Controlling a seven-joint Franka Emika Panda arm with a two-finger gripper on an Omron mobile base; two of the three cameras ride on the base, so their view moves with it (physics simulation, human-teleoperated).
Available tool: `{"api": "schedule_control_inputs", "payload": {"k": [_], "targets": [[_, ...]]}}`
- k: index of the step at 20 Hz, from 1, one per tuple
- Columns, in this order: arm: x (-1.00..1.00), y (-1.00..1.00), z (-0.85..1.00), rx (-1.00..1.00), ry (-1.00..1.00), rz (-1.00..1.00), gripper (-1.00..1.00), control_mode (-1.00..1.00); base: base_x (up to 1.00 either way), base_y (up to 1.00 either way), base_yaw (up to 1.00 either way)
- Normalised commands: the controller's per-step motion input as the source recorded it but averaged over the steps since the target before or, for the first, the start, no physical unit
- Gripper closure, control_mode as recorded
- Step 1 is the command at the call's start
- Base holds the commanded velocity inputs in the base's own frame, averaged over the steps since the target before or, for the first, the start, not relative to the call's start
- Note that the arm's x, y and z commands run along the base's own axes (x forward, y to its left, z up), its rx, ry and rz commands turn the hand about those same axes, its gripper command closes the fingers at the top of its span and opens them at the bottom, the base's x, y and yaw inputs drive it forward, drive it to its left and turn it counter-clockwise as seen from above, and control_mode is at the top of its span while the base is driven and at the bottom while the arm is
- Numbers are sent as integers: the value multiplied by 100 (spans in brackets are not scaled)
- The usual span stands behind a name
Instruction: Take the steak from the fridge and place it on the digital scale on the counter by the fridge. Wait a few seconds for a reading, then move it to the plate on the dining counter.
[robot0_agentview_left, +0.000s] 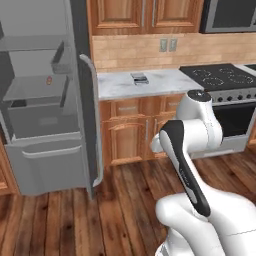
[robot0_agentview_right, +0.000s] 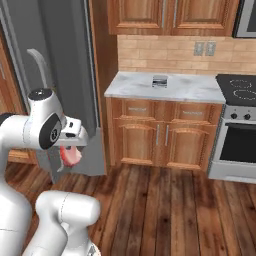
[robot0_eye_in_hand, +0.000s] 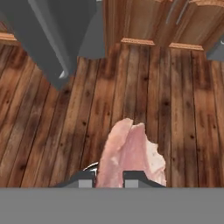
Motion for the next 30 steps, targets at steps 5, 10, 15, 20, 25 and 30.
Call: {"api": "schedule_control_inputs", "payload": {"k": [5,10,15,20,25,30], "targets": [[0,0,0,0,0,0,100,100,18,-100,-1],[0,0,0,0,0,0,100,100,81,-84,0],[0,0,0,0,0,0,100,100,100,-41,1],[0,0,0,0,0,0,100,100,100,-20,5],[0,0,0,0,0,0,100,100,91,-3,6],[0,0,0,0,0,0,100,100,84,0,5]]}}
